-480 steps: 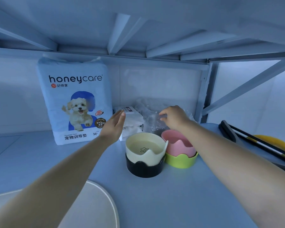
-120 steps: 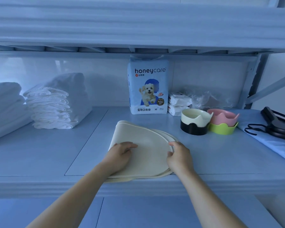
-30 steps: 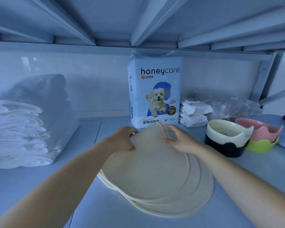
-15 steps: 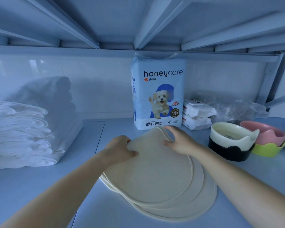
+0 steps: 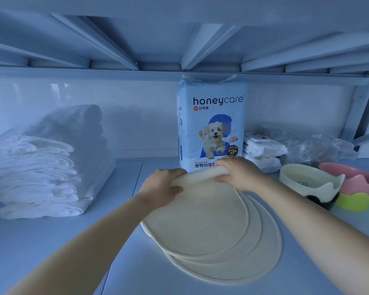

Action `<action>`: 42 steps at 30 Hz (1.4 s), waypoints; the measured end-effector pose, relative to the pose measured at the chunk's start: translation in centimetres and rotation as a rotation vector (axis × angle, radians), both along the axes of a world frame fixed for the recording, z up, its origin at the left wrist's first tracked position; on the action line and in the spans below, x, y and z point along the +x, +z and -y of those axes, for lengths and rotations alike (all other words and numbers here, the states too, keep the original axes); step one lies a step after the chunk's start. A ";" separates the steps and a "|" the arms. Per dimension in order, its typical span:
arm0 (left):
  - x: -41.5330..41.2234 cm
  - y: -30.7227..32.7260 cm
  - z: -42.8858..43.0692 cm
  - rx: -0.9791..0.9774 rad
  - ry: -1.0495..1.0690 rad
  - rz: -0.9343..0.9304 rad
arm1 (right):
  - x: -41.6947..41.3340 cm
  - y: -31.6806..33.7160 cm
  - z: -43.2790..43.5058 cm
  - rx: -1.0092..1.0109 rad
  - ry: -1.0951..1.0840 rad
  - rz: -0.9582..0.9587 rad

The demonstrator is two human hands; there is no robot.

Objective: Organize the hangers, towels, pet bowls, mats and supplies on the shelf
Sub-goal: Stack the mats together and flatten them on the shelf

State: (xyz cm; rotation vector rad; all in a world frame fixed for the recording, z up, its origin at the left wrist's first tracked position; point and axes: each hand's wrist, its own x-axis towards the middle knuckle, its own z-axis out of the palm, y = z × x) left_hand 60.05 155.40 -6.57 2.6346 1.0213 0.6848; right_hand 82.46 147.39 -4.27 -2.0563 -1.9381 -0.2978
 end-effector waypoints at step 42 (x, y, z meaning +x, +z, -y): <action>3.0 -4.4 -2.2 -0.373 0.056 0.019 | 4.0 -5.5 3.9 0.136 -0.467 -0.654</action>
